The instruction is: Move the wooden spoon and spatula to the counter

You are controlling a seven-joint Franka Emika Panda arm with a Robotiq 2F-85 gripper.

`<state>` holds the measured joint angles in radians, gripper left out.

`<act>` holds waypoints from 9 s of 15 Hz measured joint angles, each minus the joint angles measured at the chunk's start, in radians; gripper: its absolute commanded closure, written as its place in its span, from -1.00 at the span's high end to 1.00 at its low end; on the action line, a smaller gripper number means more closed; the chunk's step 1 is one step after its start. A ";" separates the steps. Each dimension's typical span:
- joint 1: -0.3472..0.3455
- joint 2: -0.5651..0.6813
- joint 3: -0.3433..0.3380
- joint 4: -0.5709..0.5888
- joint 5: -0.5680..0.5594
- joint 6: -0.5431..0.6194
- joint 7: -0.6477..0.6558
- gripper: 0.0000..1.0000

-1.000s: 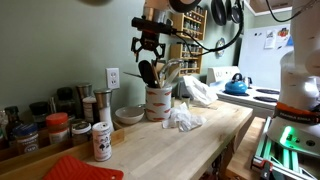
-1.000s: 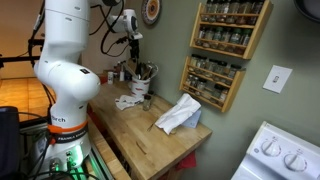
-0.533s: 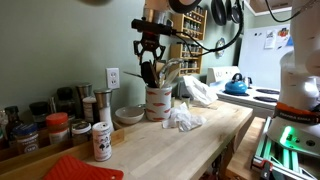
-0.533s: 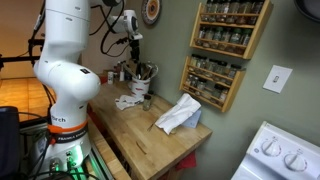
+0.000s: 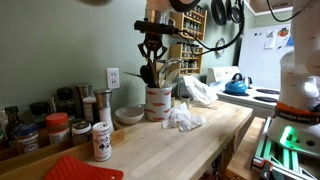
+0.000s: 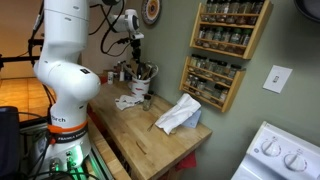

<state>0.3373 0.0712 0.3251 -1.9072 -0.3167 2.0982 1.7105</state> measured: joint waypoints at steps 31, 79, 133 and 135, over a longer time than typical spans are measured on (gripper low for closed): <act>0.023 -0.036 0.016 -0.003 0.049 -0.056 -0.033 0.86; -0.009 -0.100 -0.026 0.145 0.095 -0.232 0.038 -0.89; -0.001 0.089 -0.051 0.142 0.225 -0.200 0.592 -0.91; -0.001 0.085 -0.053 0.143 0.224 -0.200 0.592 -0.91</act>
<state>0.3363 0.1562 0.2724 -1.7642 -0.0930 1.8984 2.3024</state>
